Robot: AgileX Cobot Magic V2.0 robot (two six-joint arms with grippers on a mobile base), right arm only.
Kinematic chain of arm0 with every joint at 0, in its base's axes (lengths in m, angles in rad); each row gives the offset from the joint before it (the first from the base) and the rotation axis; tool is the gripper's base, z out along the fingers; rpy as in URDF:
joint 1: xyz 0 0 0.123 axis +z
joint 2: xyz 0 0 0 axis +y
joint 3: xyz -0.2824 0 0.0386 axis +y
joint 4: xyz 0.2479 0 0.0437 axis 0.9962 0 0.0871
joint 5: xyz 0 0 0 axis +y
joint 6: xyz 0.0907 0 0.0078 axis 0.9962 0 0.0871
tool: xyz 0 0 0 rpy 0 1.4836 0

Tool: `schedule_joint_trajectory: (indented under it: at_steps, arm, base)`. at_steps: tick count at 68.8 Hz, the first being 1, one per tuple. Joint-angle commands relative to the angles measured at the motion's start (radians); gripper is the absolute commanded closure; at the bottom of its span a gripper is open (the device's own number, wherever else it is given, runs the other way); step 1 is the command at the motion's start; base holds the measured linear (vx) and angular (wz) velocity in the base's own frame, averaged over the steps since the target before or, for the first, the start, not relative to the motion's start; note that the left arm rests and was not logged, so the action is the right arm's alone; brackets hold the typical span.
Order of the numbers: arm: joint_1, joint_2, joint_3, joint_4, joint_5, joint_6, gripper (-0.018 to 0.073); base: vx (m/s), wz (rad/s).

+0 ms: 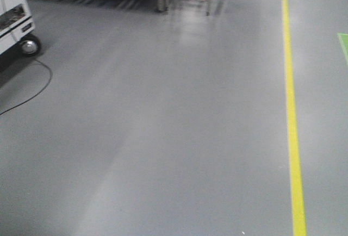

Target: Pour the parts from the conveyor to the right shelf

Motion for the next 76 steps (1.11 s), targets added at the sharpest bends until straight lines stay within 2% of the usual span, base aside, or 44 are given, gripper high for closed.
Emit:
schedule_joint_trajectory:
  at_steps: [1,46,76]
  arm:
    - [-0.005,0.020,-0.027,-0.006,-0.083,-0.006,0.0565]
    - [-0.005,0.020,-0.027,-0.006,-0.083,-0.006,0.0565]
    - [-0.005,0.020,-0.027,-0.006,-0.083,-0.006,0.0565]
  base:
    - [-0.21,-0.49]
    - [-0.16,-0.43]
    - [-0.04,-0.20]
